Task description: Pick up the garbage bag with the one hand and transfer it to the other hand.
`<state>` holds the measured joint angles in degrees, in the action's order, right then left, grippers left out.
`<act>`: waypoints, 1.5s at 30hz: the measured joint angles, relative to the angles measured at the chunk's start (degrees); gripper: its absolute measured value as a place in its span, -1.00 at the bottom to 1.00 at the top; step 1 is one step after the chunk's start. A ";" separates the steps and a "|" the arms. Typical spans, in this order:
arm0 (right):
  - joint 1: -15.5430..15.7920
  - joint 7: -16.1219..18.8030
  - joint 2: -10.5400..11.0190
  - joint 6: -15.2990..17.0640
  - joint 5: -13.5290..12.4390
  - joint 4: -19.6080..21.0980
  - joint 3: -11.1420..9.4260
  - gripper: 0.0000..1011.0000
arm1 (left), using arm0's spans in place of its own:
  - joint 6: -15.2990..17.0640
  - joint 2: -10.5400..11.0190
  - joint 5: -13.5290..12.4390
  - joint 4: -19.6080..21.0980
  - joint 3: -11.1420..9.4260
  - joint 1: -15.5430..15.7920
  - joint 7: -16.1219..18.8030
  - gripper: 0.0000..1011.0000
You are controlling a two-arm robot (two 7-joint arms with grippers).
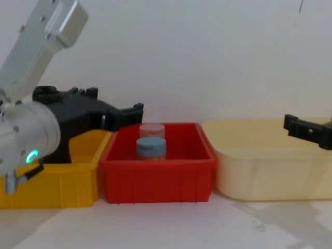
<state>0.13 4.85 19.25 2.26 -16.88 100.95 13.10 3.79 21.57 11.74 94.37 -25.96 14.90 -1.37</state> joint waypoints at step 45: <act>-20.09 9.54 -5.94 14.06 -5.34 -10.19 9.15 0.98 | 21.79 4.74 5.61 27.05 15.16 -13.91 2.56 0.98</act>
<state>-19.95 14.39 13.30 16.32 -22.22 90.76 22.25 25.59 26.31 17.35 121.42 -10.80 0.99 1.19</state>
